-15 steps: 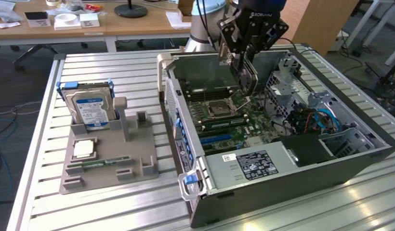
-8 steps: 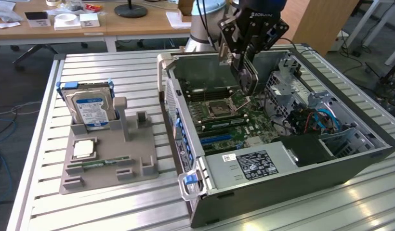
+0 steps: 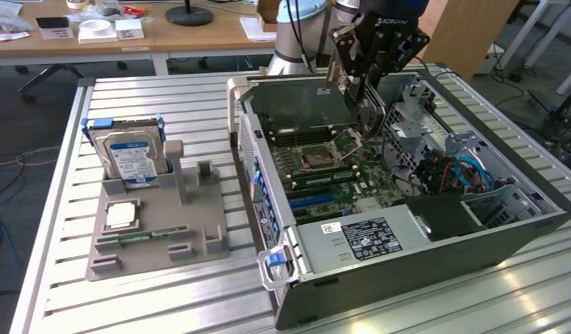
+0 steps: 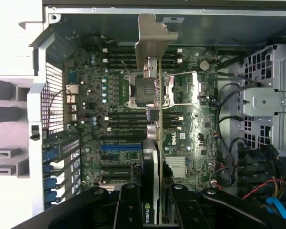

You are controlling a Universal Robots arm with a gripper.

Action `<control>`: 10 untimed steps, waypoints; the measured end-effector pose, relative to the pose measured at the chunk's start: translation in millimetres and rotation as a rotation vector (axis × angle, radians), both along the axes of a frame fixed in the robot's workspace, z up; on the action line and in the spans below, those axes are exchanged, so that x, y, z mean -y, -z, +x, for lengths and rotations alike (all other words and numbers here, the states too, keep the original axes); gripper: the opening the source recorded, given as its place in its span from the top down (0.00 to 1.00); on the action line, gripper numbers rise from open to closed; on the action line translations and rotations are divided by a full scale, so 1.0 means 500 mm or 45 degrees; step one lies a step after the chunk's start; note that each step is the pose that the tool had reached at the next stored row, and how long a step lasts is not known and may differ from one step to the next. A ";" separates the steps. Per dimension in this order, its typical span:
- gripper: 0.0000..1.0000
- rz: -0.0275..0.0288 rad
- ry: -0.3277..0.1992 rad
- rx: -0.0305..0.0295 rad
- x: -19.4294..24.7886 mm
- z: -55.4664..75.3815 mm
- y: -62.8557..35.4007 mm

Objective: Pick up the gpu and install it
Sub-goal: 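Pick up the gpu and move the gpu toward the slot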

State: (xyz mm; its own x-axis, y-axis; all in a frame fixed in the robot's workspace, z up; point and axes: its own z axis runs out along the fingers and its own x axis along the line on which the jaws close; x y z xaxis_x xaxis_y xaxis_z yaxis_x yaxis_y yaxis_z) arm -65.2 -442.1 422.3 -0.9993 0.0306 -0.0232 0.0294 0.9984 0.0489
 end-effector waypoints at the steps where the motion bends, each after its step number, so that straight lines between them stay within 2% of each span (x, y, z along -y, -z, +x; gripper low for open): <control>1: 0.73 0.0000 0.000 0.0000 0.0000 0.005 0.000; 10: 0.73 0.0000 0.000 0.0000 0.0000 0.053 0.000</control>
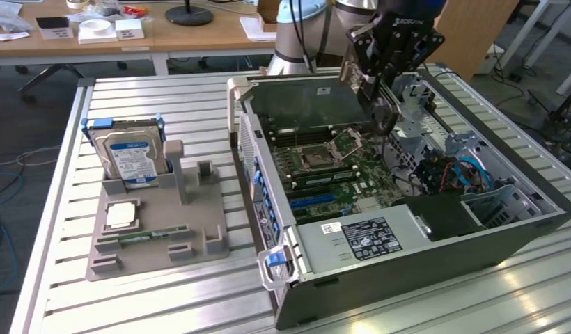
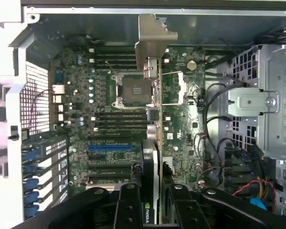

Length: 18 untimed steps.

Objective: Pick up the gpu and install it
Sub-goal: 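Pick up the gpu and move the gpu toward the slot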

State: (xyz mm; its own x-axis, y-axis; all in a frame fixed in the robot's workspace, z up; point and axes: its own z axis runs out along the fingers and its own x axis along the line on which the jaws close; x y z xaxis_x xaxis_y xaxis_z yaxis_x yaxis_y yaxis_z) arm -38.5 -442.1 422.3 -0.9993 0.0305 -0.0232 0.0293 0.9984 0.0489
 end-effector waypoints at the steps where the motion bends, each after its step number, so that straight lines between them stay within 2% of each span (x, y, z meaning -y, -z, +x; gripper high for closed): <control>1: 0.73 -0.0001 0.000 -0.0001 0.0000 0.006 0.000; 18: 0.73 -0.0001 0.000 0.0000 -0.0001 0.096 0.000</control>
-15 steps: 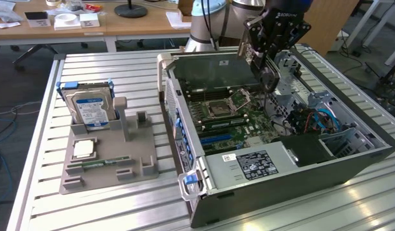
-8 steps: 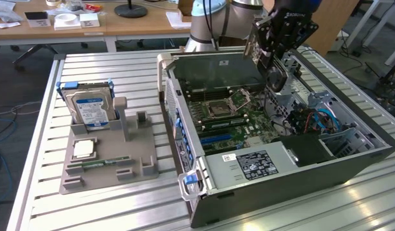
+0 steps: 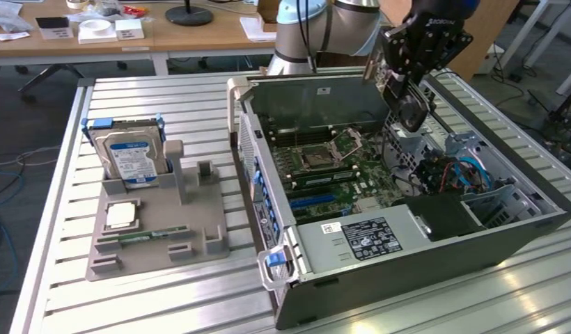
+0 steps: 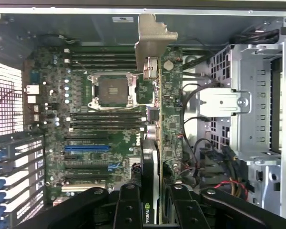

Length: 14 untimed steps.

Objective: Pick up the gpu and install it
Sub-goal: 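Pick up the gpu and move the gpu toward the slot, then insert the gpu into the slot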

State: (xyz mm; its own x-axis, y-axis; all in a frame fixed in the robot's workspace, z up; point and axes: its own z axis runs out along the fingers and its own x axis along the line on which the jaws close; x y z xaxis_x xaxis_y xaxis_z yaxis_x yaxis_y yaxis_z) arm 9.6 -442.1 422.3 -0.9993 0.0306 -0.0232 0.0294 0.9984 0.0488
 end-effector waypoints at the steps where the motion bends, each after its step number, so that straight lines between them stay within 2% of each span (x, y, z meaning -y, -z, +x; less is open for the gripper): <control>1: 0.73 0.0001 0.000 0.0000 -0.0001 0.005 0.000; 6: 0.73 0.0002 0.000 0.0001 0.0000 0.024 0.000; 14: 0.73 0.0000 -0.001 0.0000 0.0000 0.025 0.000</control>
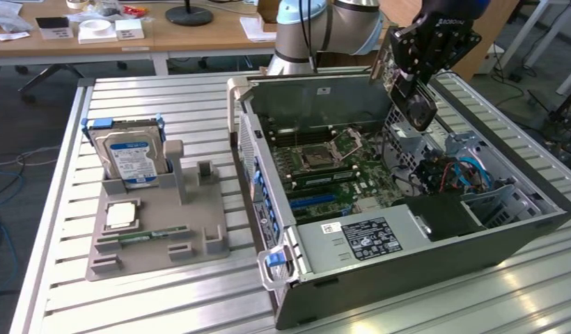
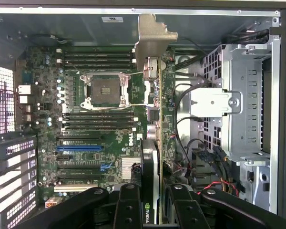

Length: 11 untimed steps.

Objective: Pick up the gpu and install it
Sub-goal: 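Insert the gpu into the slot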

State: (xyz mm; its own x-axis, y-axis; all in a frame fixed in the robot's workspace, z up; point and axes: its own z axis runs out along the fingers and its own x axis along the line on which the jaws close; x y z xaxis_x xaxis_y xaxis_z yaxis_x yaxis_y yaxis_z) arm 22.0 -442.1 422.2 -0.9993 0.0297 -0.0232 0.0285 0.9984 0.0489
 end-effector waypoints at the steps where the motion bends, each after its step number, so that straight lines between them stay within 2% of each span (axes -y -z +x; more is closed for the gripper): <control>1: 0.73 0.0001 -0.001 0.0000 0.0000 0.000 0.000; 11: 0.73 0.0001 -0.035 0.0000 0.0000 0.000 0.000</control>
